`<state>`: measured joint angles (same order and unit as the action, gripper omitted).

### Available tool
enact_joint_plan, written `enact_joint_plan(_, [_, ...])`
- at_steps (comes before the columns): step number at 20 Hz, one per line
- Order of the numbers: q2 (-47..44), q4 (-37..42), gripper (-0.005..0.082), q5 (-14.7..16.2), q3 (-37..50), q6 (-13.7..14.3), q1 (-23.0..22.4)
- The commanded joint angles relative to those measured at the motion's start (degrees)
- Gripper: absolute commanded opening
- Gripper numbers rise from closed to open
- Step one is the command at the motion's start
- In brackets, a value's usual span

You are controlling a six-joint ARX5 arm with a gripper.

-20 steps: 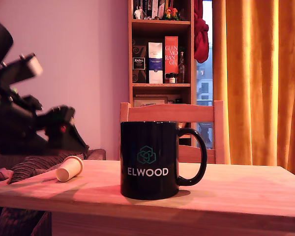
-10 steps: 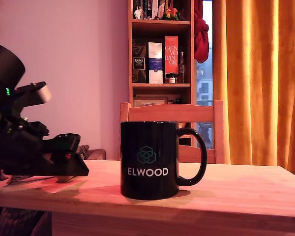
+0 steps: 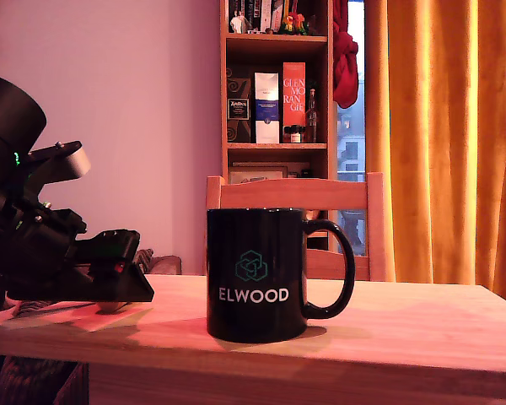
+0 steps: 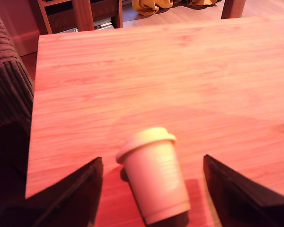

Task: Pick up the coffee capsules on the table and drop them inside the coffee cup

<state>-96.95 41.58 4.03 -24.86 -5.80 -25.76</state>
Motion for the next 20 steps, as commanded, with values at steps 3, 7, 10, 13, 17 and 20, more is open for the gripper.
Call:
enact_joint_plan(3, [-0.98, -1.49, 0.0401, 0.00, 0.00, 0.28, 0.13])
enact_joint_plan(7, [-0.98, -1.68, 0.0088, 0.00, 0.00, 0.26, 0.13])
enact_joint_plan(10, [-0.98, -1.68, 0.0074, -0.02, 0.00, 0.26, 0.13])
enact_joint_plan(13, [-0.98, -1.66, 0.0074, 0.00, 0.00, 0.26, 0.13])
enact_joint_plan(17, [-0.94, -1.46, 0.0074, 0.00, 0.00, 0.26, 0.13])
enact_joint_plan(20, [0.17, -1.25, 0.0075, 1.33, 0.00, 0.26, 0.13])
